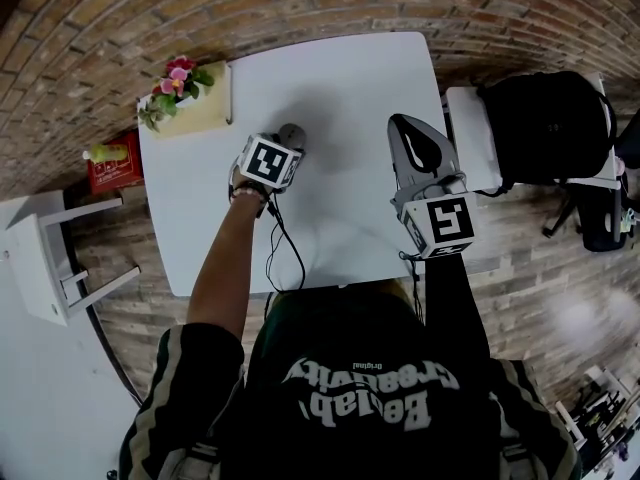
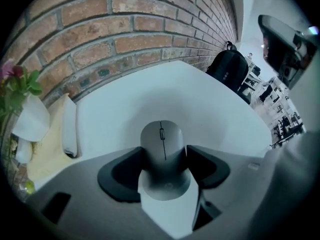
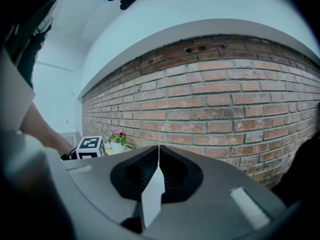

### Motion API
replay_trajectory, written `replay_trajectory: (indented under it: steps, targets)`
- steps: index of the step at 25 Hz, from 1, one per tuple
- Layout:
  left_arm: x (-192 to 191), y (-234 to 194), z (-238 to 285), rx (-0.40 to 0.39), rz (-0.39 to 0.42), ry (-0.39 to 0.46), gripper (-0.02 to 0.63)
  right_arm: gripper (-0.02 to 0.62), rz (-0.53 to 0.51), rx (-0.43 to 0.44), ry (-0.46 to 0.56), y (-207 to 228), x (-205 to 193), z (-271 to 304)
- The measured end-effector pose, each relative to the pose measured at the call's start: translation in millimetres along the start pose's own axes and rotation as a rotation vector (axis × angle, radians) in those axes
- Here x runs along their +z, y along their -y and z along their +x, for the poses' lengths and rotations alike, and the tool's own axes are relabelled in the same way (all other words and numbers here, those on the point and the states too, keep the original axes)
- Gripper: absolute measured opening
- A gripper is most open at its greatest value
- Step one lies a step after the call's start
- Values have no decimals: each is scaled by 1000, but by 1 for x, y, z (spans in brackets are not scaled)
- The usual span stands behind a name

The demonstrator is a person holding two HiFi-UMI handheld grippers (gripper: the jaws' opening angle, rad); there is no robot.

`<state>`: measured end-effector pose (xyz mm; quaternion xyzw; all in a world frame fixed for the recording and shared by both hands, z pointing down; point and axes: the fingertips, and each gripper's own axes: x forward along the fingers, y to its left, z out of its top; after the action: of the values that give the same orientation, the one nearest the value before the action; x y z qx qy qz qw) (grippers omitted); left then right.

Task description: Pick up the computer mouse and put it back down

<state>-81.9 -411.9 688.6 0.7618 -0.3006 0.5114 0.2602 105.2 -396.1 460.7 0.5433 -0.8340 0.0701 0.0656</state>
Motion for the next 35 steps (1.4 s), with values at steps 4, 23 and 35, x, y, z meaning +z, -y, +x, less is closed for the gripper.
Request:
replay_trajectory:
  steps: [4,23,35]
  targets:
    - [18,1,-23,31,15,87,288,21,-10,-4,17,-1,6,-3]
    - [72,34,-206,204,37,561,288,20,-67,61,182,-38,77,-34]
    - [98,79,-329,283,9,899,288,20,-117,66,255,-46,112,-61]
